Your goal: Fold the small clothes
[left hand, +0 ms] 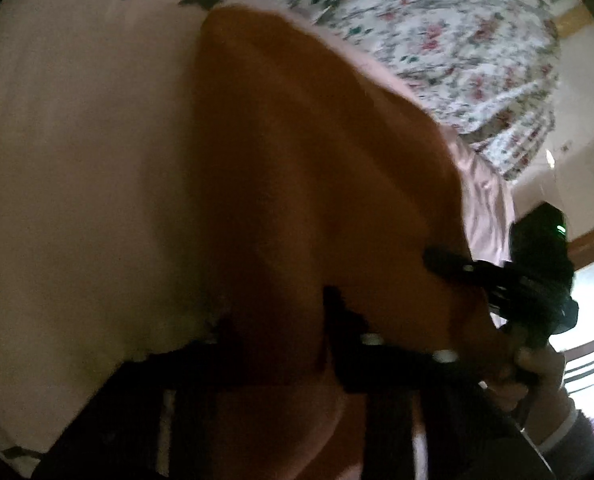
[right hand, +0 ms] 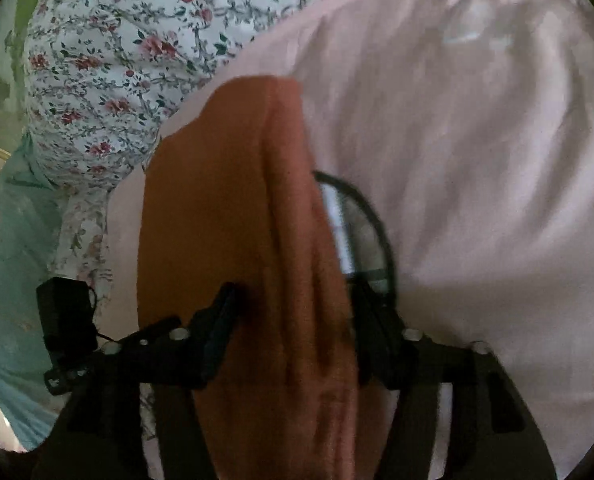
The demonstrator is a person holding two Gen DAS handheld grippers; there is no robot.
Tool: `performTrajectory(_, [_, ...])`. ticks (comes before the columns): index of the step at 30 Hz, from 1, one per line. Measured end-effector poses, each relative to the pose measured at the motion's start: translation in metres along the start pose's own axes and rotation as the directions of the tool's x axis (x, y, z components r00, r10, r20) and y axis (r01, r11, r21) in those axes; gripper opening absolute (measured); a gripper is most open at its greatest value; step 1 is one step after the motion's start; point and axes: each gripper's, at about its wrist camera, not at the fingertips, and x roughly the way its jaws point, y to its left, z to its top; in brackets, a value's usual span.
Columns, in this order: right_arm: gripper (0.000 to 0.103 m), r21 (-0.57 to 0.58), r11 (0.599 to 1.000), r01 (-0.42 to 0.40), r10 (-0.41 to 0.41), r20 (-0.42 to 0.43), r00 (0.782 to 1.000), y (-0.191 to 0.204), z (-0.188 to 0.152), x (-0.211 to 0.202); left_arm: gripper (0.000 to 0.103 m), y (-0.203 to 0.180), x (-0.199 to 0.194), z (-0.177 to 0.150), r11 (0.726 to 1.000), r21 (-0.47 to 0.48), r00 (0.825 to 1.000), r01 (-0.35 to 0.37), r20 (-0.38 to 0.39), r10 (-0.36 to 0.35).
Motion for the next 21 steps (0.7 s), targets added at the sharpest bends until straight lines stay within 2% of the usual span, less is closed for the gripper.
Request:
performTrajectory(2, [0.025, 0.016, 1.000, -0.009, 0.009, 0.002, 1.000, 0.004, -0.004, -0.001, 0.021, -0.001, -0.017, -0.003, 0.999, -0.002, 0.999, 0.032, 0.030, -0.032])
performTrajectory(4, [0.022, 0.025, 0.999, -0.020, 0.020, 0.014, 1.000, 0.012, -0.007, -0.005, 0.020, 0.000, -0.038, -0.006, 0.998, -0.003, 0.996, 0.065, 0.063, -0.065])
performTrajectory(6, [0.021, 0.029, 0.998, -0.058, 0.057, 0.021, 0.998, 0.023, -0.014, -0.009, 0.020, 0.001, -0.061, -0.012, 0.998, 0.010, 0.994, 0.058, 0.096, -0.059])
performTrajectory(11, [0.020, -0.009, 0.990, -0.143, 0.143, -0.026, 0.989, 0.073, -0.041, 0.009, 0.020, 0.031, -0.128, -0.033, 1.000, -0.022, 0.986, 0.006, 0.168, -0.002])
performTrajectory(16, [0.020, -0.055, 0.973, -0.226, 0.220, -0.097, 0.971, 0.124, -0.069, 0.049, 0.020, 0.083, -0.185, -0.063, 0.995, -0.078, 0.978, -0.063, 0.192, 0.077])
performTrajectory(21, [0.020, -0.087, 0.971, -0.223, 0.205, -0.179, 0.962, 0.151, -0.093, 0.091, 0.021, 0.126, -0.200, -0.094, 0.982, -0.139, 0.976, -0.128, 0.160, 0.150])
